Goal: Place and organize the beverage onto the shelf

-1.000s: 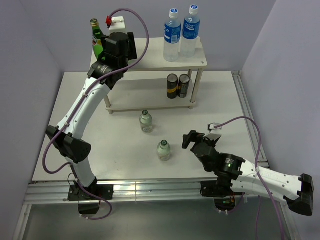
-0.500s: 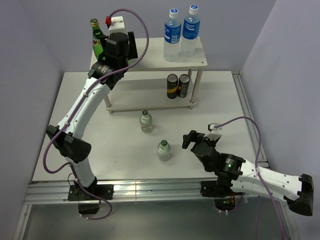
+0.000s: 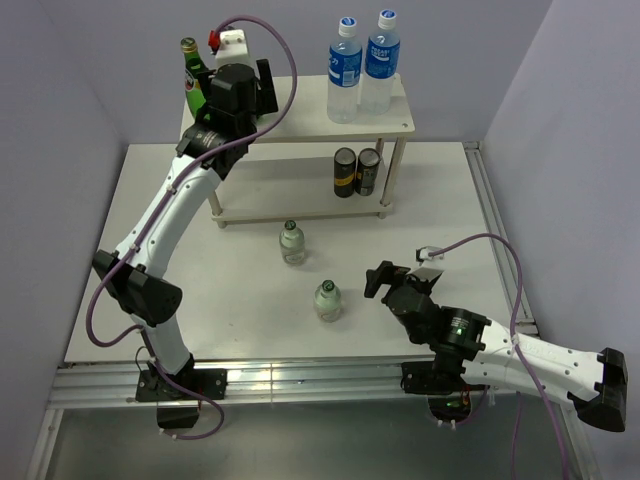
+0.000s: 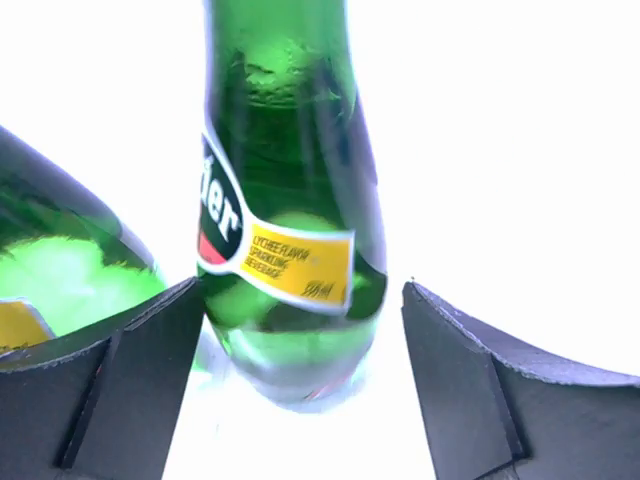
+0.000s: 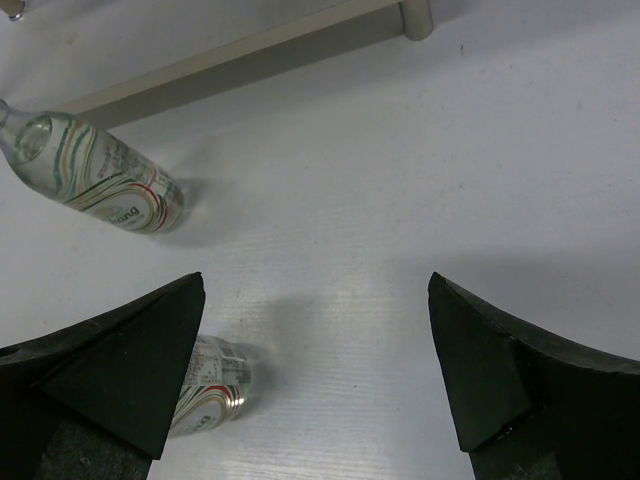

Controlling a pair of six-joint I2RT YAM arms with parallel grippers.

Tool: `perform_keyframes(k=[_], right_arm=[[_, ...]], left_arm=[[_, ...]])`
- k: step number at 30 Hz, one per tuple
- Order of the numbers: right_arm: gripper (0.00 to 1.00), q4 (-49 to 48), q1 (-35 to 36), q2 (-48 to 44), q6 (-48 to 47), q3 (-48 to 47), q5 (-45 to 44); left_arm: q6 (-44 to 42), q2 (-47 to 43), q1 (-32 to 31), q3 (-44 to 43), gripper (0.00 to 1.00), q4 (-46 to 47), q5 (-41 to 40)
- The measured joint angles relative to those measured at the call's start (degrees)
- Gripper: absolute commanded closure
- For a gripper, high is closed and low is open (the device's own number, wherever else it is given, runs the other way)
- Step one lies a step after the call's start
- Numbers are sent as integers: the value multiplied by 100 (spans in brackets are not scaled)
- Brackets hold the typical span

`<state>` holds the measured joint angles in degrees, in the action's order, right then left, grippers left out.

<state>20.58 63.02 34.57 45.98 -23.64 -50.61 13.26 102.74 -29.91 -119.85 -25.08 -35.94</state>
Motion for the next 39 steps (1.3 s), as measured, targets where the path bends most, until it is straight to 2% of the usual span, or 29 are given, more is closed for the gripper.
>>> perform_keyframes(k=[14, 23, 28, 33, 39], right_arm=[[0, 0, 0, 2, 0, 42, 0], [0, 0, 0, 48, 0, 42, 0], [0, -2, 0, 63, -2, 42, 0], [0, -2, 0, 66, -2, 42, 0], [0, -4, 0, 92, -4, 42, 0]], left_arm=[[83, -26, 2, 372, 16, 170, -4], [168, -446, -297, 898, 9, 184, -214], [271, -1172, -944, 1759, 1, 173, -586], [623, -2179, -1639, 2855, 1, 46, -925], [1674, -4140, -2531, 5602, 1, -157, -1143]])
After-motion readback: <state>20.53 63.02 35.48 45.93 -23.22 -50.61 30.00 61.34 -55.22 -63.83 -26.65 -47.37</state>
